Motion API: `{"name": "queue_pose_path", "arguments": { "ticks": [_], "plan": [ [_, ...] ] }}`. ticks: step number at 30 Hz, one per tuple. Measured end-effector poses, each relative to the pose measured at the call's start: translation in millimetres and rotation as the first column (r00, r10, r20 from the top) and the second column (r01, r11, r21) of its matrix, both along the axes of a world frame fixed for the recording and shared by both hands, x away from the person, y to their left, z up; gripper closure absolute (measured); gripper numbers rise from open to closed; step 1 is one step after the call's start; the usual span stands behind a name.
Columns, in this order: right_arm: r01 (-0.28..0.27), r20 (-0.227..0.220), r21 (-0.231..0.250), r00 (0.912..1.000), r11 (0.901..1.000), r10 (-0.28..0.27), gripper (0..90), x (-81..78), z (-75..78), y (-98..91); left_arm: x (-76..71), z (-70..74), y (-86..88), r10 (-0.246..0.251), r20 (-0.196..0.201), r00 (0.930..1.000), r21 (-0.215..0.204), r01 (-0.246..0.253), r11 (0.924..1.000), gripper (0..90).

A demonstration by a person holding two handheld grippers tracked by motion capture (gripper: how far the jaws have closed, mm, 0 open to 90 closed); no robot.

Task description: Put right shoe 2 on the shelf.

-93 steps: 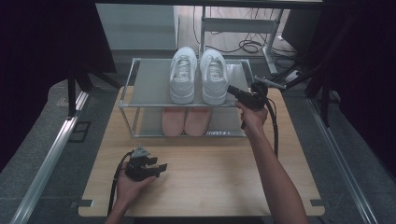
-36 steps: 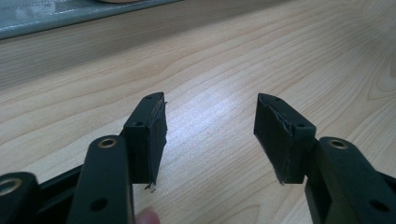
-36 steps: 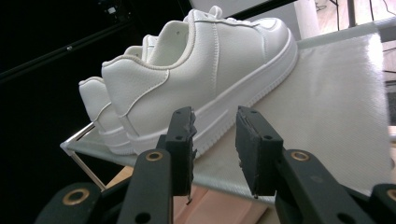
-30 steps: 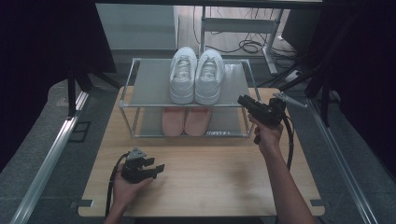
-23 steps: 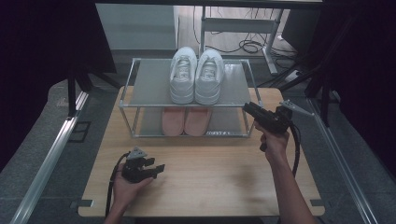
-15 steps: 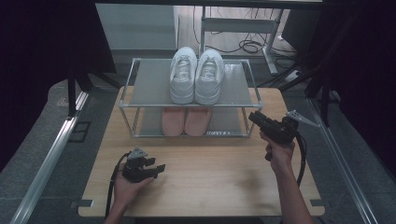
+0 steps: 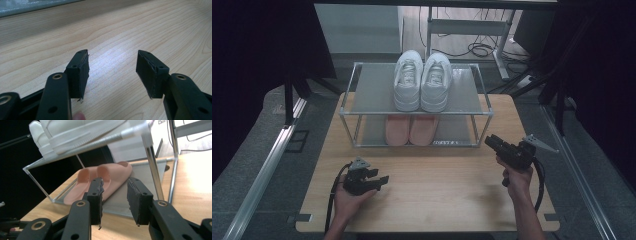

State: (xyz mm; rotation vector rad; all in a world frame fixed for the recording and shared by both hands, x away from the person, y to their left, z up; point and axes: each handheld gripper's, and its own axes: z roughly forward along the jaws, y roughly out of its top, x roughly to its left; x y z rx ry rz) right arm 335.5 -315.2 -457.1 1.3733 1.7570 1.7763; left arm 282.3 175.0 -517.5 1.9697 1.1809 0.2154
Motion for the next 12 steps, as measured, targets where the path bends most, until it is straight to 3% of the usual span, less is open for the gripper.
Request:
{"name": "queue_pose_path", "arguments": {
  "ticks": [12],
  "plan": [
    [0.001, 0.009, -0.008, 1.0, 1.0, -0.001, 62.8, -1.0, 0.9, 1.4, 0.4, 0.6, 1.7, 0.006, 0.005, 1.0, -0.003, -0.006, 1.0, 44.4]
  ]
}}
